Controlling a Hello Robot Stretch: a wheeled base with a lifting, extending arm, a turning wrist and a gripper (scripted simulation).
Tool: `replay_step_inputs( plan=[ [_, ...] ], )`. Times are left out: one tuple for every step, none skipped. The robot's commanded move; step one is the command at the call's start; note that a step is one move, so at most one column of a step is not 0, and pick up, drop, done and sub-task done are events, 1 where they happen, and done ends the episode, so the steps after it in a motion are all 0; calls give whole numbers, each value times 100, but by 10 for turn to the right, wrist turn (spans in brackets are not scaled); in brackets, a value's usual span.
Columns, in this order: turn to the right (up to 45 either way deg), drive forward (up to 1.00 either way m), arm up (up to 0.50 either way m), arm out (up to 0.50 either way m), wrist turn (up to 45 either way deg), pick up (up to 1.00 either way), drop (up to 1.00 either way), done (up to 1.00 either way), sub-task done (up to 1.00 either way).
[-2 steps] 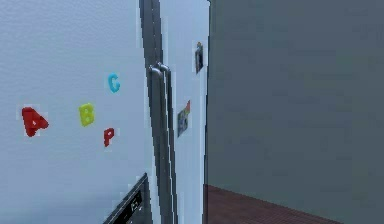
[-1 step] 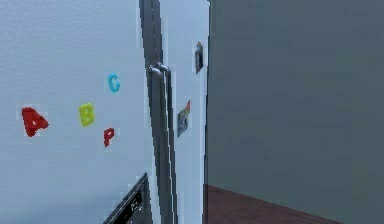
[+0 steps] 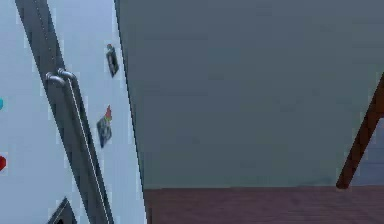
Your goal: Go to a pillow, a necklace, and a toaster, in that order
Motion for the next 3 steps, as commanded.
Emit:
replay_step_inputs(
  plan=[
    [0,30,0,0,0,0,0,0,0],
    [450,0,0,0,0,0,0,0,0],
    [150,0,0,0,0,0,0,0,0]
  ],
)
